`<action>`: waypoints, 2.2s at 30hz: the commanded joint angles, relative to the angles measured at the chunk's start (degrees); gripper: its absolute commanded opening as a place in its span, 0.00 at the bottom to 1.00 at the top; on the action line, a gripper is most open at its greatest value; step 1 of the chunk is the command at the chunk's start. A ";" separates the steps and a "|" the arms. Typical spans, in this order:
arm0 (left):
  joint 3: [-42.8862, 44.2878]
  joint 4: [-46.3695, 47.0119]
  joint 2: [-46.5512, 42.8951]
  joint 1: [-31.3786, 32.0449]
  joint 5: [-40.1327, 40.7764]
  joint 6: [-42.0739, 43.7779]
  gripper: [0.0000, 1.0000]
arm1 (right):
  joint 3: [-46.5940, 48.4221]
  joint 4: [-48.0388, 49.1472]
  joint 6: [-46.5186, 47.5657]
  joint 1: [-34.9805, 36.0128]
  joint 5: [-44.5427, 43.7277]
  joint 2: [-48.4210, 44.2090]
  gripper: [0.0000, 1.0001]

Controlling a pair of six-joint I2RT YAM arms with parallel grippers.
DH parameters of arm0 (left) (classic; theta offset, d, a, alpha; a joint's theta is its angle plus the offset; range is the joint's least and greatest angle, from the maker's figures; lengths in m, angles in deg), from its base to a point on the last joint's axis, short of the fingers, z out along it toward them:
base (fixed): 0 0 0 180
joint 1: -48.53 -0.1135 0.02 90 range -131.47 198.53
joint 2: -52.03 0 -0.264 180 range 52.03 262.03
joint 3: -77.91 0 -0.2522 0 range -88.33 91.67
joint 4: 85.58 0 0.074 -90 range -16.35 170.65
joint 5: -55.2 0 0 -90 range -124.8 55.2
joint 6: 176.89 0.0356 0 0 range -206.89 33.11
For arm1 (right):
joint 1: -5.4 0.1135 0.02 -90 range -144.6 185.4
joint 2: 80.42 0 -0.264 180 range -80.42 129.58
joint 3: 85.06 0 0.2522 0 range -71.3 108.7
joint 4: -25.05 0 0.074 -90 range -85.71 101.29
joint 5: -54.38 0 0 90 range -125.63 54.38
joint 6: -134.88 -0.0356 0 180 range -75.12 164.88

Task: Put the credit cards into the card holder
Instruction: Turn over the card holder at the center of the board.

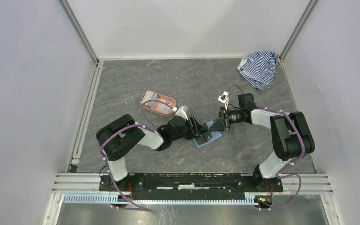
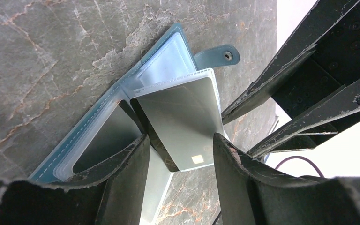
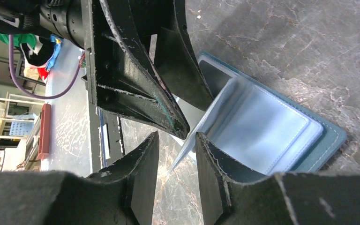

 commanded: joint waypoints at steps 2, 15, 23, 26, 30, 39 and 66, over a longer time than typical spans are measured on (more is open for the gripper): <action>-2.17 6.60 -3.14 -0.32 0.42 -3.82 0.60 | -0.95 3.28 -2.48 0.55 4.29 0.49 0.41; -3.89 11.27 -3.95 -0.72 0.08 -5.94 0.63 | -1.30 3.48 -2.26 1.63 4.71 0.89 0.40; -4.55 10.67 -4.34 -1.22 0.53 -6.34 0.66 | -0.61 1.10 0.64 4.20 4.93 0.54 0.40; -5.00 9.67 -4.74 -1.26 0.63 -6.38 0.67 | -0.44 0.59 1.28 4.88 5.03 0.56 0.40; -6.21 9.13 -5.73 -1.35 1.20 -6.63 0.65 | -0.18 -0.18 2.00 5.40 4.94 0.90 0.40; -6.89 3.79 -8.88 -1.34 1.56 -4.47 0.57 | 0.71 -2.38 4.39 5.46 4.16 0.46 0.40; -2.62 -31.06 -32.47 -1.26 15.30 16.27 0.55 | 4.21 -13.07 22.25 5.33 -12.53 -13.19 0.45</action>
